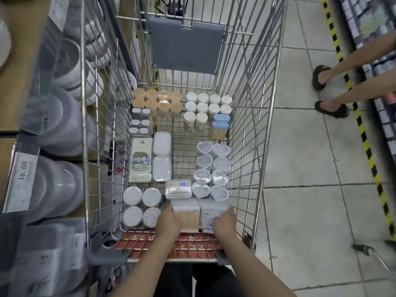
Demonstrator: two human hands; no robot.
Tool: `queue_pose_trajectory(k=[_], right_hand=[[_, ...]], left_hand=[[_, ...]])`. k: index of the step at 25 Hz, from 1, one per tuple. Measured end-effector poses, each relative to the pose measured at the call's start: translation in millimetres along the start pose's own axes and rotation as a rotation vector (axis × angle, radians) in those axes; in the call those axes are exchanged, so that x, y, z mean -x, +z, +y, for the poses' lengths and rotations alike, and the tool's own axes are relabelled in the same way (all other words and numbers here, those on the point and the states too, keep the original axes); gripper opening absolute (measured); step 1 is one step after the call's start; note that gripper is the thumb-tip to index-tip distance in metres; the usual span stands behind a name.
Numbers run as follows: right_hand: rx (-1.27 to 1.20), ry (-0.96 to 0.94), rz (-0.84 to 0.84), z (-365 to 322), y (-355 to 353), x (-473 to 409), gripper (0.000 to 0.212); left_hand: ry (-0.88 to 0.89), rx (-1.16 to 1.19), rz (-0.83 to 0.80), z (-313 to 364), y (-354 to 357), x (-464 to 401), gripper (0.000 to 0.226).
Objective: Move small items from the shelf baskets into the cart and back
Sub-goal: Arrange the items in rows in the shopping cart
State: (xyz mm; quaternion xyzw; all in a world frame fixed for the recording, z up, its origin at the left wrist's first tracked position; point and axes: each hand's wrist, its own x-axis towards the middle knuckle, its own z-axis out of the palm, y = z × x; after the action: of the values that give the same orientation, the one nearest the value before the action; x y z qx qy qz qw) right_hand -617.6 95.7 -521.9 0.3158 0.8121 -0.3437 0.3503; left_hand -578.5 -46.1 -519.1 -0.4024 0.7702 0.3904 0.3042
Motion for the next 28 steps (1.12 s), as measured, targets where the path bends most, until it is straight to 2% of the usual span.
queue_pose_trajectory(k=[5,10,13,17,23,25,28], right_hand=[[-0.11,0.158,-0.105,-3.5,-2.3,-3.1,0.059],[-0.072,0.152,-0.184,-2.2,-12.4,-7.4,0.048],[-0.002,0.149,-0.163,-0.9,-9.9,-11.5,0.045],[0.206,0.152,-0.034,-3.3,1.2,-6.0,0.042],[0.164,0.192,-0.134,6.9,6.8,-8.7,0.047],[0.092,0.199,-0.165,6.9,3.7,-10.9,0.037],[0.113,0.137,-0.18,-0.8,-10.7,3.9,0.007]], left_hand=[[0.002,0.01,-0.022,-6.2,1.0,-3.8,0.037],[-0.021,0.049,-0.071,-10.8,0.7,-8.5,0.044],[0.008,0.05,-0.083,-14.9,1.3,-12.7,0.046],[0.037,0.041,-0.095,-18.7,-0.2,-16.0,0.046],[-0.019,0.064,-0.129,-22.8,-1.1,-18.6,0.039],[-0.007,0.073,-0.162,-26.6,-3.0,-19.0,0.04],[0.004,0.062,-0.205,-29.2,-11.9,-15.4,0.038]])
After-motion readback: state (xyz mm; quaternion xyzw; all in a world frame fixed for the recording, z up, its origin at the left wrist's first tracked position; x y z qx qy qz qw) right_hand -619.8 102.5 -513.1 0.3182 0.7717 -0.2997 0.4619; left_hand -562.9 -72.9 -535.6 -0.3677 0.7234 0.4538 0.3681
